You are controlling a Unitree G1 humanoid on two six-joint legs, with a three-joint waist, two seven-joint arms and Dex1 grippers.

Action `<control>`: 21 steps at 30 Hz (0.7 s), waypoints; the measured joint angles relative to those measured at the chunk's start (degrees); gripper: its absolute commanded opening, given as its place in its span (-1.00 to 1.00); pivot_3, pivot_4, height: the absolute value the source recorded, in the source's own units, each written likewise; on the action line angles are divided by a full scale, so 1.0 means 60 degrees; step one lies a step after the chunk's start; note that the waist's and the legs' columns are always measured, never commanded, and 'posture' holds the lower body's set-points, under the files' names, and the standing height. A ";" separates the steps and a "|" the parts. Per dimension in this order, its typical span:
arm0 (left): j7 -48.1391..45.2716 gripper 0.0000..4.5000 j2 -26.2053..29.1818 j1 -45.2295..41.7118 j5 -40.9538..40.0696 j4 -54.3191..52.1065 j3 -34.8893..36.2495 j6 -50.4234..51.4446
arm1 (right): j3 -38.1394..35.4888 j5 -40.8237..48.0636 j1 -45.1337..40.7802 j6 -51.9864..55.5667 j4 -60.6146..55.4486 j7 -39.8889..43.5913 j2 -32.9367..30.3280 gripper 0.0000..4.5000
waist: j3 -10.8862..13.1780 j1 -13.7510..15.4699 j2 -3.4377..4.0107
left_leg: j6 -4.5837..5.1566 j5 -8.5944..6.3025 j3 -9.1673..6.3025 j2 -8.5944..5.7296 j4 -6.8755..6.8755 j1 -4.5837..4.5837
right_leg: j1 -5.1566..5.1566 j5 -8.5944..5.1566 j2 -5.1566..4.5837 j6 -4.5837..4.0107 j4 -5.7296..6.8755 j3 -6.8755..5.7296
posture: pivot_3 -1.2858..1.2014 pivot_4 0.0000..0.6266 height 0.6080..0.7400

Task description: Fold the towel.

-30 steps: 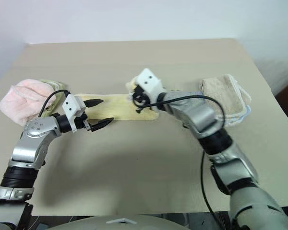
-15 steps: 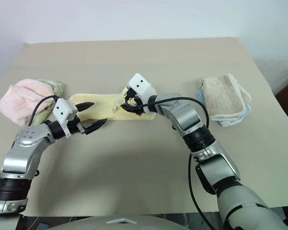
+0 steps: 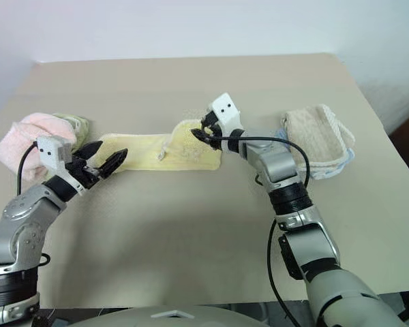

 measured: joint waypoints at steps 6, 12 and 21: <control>0.1653 1.00 -0.0826 0.0757 -0.1280 -0.1178 0.0520 0.1303 | 0.0534 -0.0873 0.0154 -0.1233 0.1731 0.0233 0.0297 -0.98 | -0.0001 0.0022 -0.0001 | -0.0005 0.0000 0.0000 0.0003 0.0005 0.0055 | 0.0061 0.0008 0.0007 -0.0011 -0.0013 0.0003 | 0.03 -0.52 0.87; 0.3679 1.00 -0.1917 0.1041 -0.2080 -0.1387 0.0872 0.2094 | 0.0221 -0.0951 0.0194 -0.1710 0.1956 0.0416 0.0399 -0.98 | -0.0009 0.0047 -0.0014 | -0.0008 0.0000 -0.0003 0.0014 0.0025 0.0086 | 0.0099 0.0012 0.0021 -0.0018 -0.0014 0.0001 | 0.03 -0.52 0.87; 0.5939 1.00 -0.2615 0.0080 -0.3655 -0.0591 0.1707 0.2474 | -0.0846 0.0413 0.0494 -0.0578 -0.1546 0.1518 -0.0408 -0.98 | -0.0011 0.0074 -0.0018 | -0.0009 0.0000 -0.0004 0.0014 0.0024 0.0067 | 0.0080 0.0013 0.0022 -0.0015 -0.0015 -0.0003 | 0.03 -0.52 0.87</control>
